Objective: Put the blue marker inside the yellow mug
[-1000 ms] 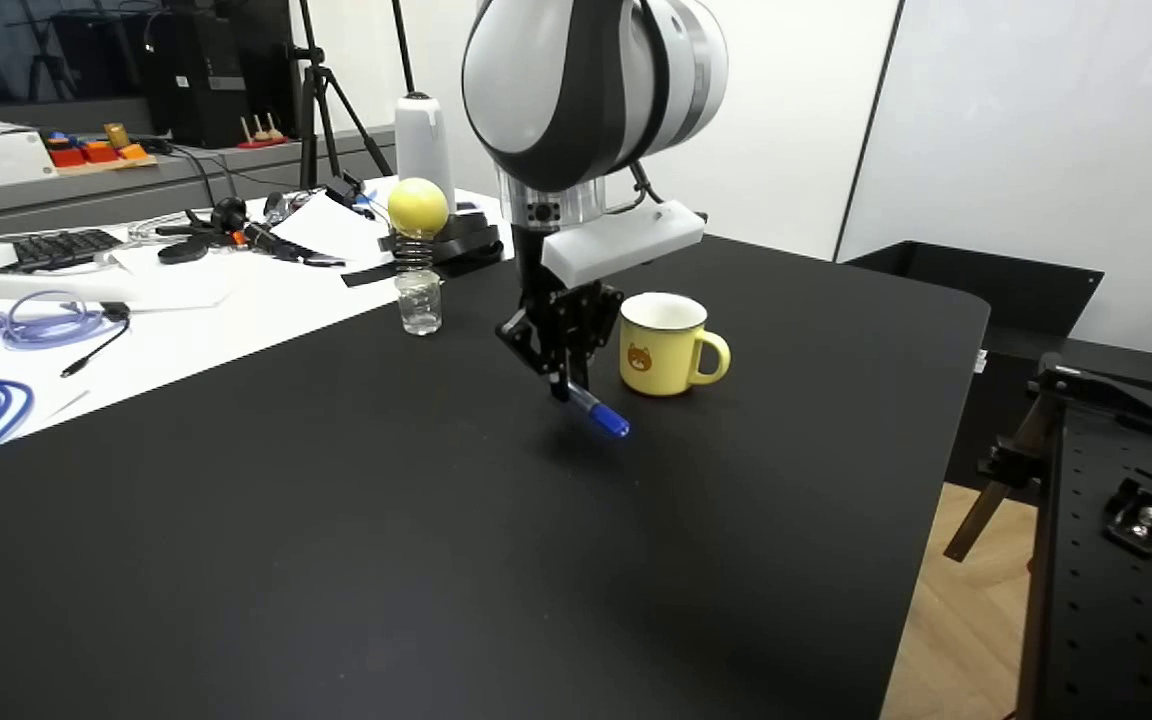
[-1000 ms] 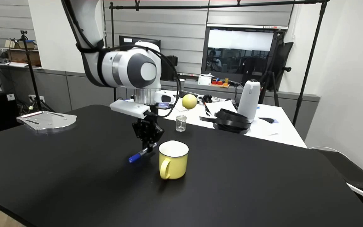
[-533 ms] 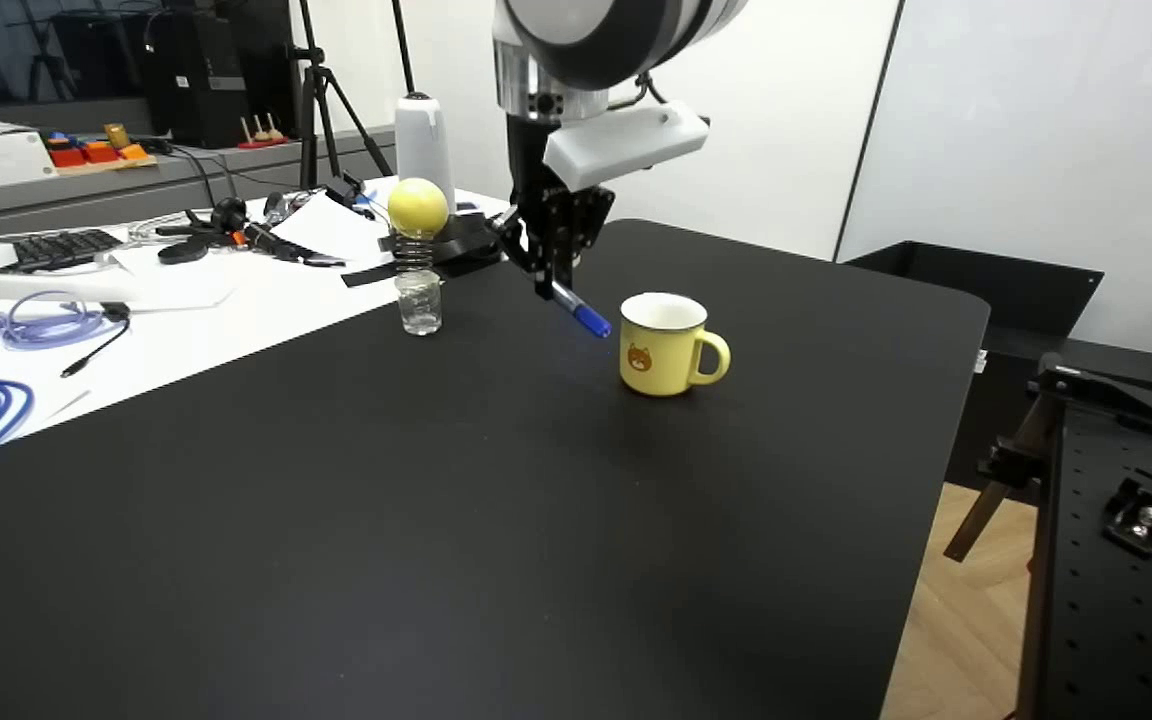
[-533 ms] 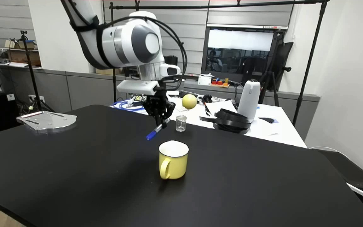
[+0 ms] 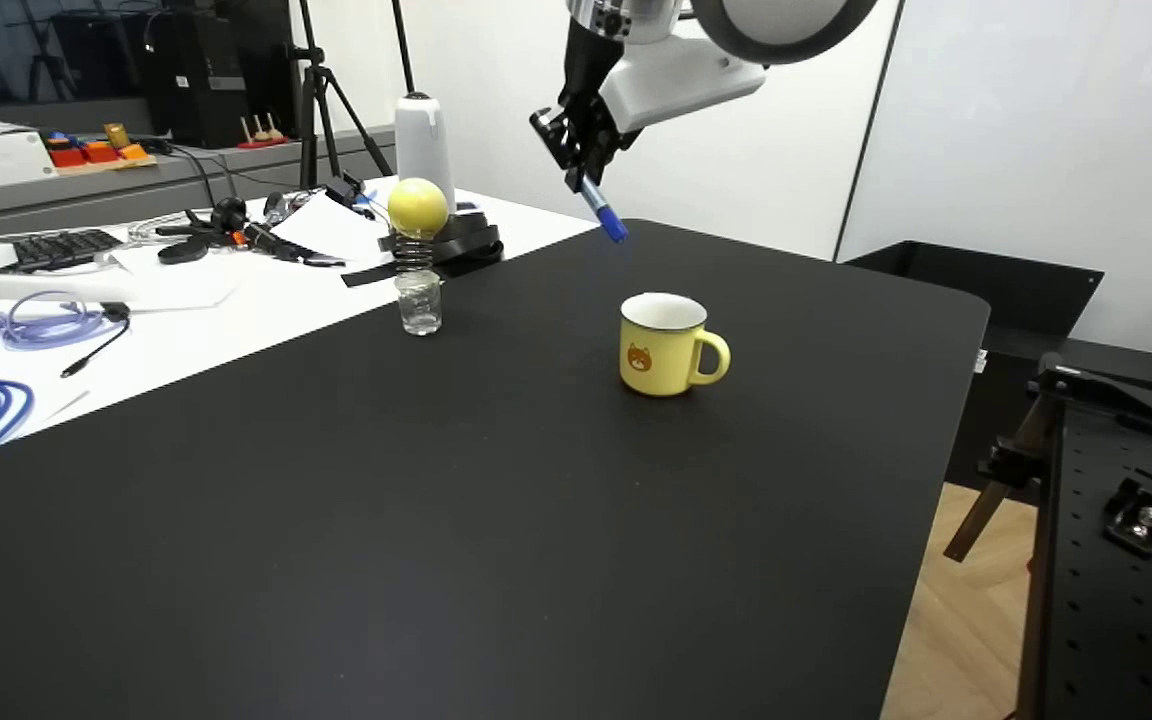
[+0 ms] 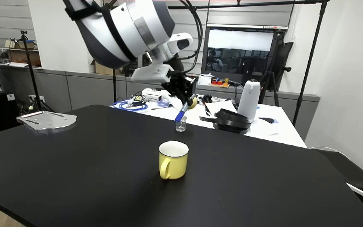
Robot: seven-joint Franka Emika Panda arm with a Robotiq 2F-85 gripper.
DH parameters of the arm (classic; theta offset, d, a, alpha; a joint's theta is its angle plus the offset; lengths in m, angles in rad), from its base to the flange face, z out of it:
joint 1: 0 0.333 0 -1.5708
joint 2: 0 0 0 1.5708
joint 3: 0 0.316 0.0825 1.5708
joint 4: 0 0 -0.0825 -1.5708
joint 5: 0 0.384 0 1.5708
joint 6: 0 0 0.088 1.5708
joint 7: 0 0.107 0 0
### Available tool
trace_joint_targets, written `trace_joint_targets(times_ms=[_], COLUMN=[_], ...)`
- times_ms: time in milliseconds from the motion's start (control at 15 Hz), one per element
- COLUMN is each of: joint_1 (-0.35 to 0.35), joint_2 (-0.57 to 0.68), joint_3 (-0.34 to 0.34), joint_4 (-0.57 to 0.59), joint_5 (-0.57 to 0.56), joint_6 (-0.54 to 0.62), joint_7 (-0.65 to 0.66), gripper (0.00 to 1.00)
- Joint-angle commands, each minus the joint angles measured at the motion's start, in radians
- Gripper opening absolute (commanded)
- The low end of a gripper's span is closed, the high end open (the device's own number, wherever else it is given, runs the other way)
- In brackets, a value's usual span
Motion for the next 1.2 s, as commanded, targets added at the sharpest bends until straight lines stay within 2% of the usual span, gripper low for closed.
trace_joint_targets(times_ms=[0, 133, 200, 333, 600, 1133], joint_1=[0.221, 0.311, 0.343, 0.381, 0.424, 0.439], joint_2=[0.036, 0.073, 0.083, 0.09, 0.137, 0.185], joint_3=[-0.275, -0.363, -0.382, -0.378, -0.36, -0.369], joint_4=[-0.03, -0.074, -0.102, -0.16, -0.223, -0.253], joint_5=[-0.111, -0.123, -0.117, -0.094, -0.07, 0.019], joint_6=[0.048, 0.068, 0.07, 0.065, 0.071, 0.14], joint_7=[0.192, 0.227, 0.232, 0.23, 0.256, 0.262], gripper=[0.05, 0.05, 0.05, 0.05, 0.05, 0.05])
